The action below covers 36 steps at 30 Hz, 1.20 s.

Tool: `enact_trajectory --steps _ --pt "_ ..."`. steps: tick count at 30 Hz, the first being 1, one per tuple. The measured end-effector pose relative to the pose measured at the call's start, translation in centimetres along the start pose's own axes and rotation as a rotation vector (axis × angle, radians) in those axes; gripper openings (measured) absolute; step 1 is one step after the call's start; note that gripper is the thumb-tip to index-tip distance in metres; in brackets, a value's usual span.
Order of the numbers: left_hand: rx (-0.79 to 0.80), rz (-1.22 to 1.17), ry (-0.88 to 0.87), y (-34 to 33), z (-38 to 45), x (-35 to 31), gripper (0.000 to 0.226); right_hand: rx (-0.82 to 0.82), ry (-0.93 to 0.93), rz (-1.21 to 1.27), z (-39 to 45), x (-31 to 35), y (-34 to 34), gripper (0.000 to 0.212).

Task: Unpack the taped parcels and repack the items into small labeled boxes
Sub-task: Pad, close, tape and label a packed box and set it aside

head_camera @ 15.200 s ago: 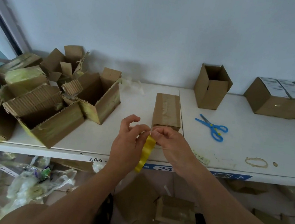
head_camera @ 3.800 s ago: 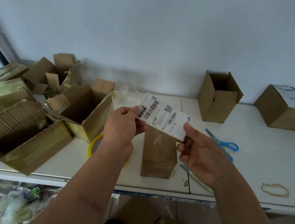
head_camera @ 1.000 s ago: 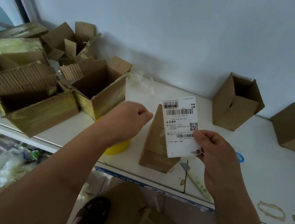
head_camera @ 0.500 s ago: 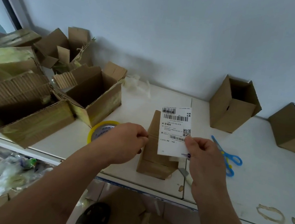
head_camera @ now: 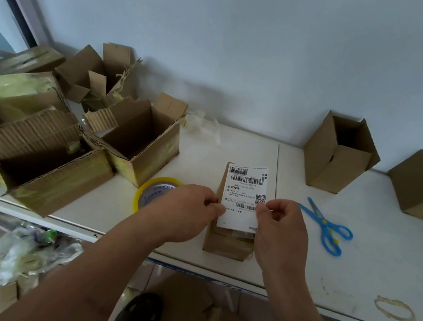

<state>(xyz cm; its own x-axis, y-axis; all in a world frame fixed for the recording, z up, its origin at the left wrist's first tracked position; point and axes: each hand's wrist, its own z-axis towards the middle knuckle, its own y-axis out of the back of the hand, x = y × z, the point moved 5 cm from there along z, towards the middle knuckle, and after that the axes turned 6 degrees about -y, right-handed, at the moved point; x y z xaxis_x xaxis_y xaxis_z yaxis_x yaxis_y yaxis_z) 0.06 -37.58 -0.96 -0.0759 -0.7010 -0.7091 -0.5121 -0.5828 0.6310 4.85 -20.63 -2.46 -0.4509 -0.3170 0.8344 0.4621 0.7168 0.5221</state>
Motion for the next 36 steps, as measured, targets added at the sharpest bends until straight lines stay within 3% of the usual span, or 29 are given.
enact_trajectory --steps 14,26,31,36 --pt "0.011 0.058 -0.005 -0.8 0.3 0.0 0.031 -0.009 0.07 -0.187 0.3 -0.3 -0.2 0.012" --pt "0.019 0.045 0.02 -0.5 0.4 0.3 0.034 -0.011 0.117 -0.303 0.8 1.3 0.3 0.039" --pt "0.052 0.034 0.017 -0.6 0.6 -0.1 0.036 0.081 0.342 -0.63 3.4 4.8 -2.3 0.066" --pt "0.117 0.069 0.028 -0.7 0.8 0.1 0.037 0.218 0.39 -0.888 5.2 5.4 -5.8 0.08"
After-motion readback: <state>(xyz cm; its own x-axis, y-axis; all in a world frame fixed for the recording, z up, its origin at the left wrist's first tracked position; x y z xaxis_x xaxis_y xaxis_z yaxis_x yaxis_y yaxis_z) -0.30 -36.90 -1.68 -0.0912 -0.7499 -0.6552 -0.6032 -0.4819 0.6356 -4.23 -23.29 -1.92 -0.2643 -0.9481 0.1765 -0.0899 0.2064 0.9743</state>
